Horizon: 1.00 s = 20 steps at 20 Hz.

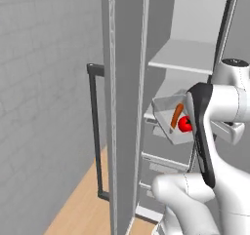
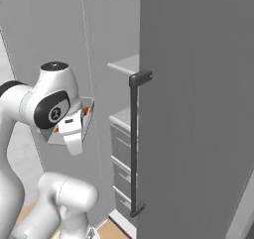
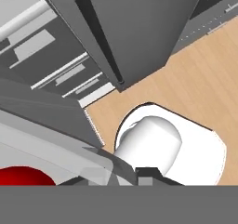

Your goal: Take the meat container that has the steak and place it on the second highest rack of the freezer. Then take the vegetable container that has the tomato and carrot and place it on the highest rack of the freezer.

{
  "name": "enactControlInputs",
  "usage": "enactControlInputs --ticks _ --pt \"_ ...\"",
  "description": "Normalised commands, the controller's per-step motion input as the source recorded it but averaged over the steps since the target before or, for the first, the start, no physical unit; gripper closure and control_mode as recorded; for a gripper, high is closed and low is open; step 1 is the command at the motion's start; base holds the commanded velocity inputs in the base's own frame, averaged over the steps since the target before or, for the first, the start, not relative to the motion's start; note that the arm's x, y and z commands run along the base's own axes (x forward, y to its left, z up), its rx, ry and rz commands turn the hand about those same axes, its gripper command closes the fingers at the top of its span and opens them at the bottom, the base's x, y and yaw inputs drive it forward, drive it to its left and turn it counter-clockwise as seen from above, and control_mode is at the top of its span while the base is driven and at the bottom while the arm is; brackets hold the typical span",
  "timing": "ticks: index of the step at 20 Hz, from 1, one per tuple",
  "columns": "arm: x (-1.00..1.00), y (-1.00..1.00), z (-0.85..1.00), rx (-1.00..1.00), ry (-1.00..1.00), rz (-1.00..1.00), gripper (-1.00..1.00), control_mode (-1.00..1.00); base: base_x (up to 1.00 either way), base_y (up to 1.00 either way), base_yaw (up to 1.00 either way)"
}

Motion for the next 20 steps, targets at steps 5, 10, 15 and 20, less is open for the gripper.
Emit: enactControlInputs --ticks 5,10,15,20 --pt "0.00 0.00 0.00 0.00 0.00 0.00 1.00 1.00 0.63 0.00 -0.17" --pt "0.00 0.00 0.00 0.00 0.00 0.00 1.00 1.00 0.56 0.02 -0.14" --pt "0.00 0.00 0.00 0.00 0.00 0.00 1.00 1.00 0.24 0.34 -0.21" --pt "0.00 0.00 0.00 0.00 0.00 0.00 1.00 1.00 0.23 0.45 -0.30"
